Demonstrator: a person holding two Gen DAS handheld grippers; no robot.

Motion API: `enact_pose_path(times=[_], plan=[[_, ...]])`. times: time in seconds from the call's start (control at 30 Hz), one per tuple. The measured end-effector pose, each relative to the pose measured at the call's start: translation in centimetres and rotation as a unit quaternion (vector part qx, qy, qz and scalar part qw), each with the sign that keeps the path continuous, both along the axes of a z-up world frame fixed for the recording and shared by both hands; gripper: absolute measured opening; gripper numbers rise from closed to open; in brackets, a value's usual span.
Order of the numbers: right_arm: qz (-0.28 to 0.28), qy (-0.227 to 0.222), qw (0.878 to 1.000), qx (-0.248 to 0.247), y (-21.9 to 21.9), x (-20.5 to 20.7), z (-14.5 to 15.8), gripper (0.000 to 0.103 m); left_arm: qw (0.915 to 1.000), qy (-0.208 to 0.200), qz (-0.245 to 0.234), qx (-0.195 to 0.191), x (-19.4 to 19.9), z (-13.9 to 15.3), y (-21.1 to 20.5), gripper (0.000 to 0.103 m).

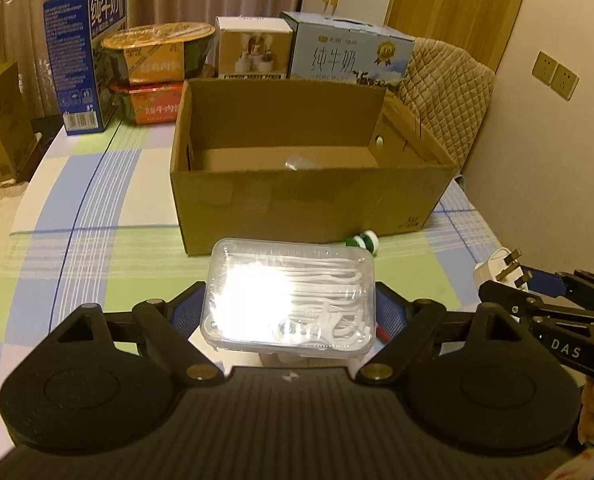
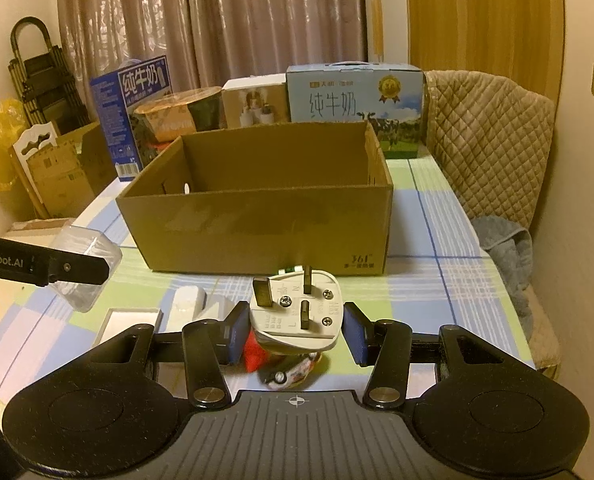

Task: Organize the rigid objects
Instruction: 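Carry the plug and floss box into the cardboard box and open both tools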

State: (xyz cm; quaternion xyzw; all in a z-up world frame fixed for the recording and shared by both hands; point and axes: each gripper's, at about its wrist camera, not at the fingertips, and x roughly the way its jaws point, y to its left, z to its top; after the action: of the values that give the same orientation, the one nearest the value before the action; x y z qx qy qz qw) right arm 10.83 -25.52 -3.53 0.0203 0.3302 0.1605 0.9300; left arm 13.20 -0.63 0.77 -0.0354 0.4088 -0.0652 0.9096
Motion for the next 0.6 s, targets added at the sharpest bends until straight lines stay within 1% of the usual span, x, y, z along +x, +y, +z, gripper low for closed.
enact_pose_path(times=[0.17, 0.43, 0.53, 0.6], plan=[[0.007, -0.012, 1.000, 0.005, -0.2, 2.7, 1.6, 0.046, 0.9999, -0.014, -0.005, -0.001, 2.9, 1.5, 0.6, 0.083], [0.009, -0.031, 0.999, 0.016, 0.1, 10.6, 5.0, 0.046, 0.9991, -0.040, -0.002, 0.009, 10.3, 4.3, 1.5, 0.083], [0.007, -0.029, 0.999, 0.015, 0.7, 14.0, 5.5, 0.046, 0.9993, -0.037, -0.002, 0.007, 13.1, 4.3, 1.6, 0.083], [0.004, -0.018, 1.000, 0.013, 0.8, 16.0, 5.1, 0.046, 0.9995, -0.030, 0.001, 0.011, 14.6, 3.7, 1.6, 0.083]])
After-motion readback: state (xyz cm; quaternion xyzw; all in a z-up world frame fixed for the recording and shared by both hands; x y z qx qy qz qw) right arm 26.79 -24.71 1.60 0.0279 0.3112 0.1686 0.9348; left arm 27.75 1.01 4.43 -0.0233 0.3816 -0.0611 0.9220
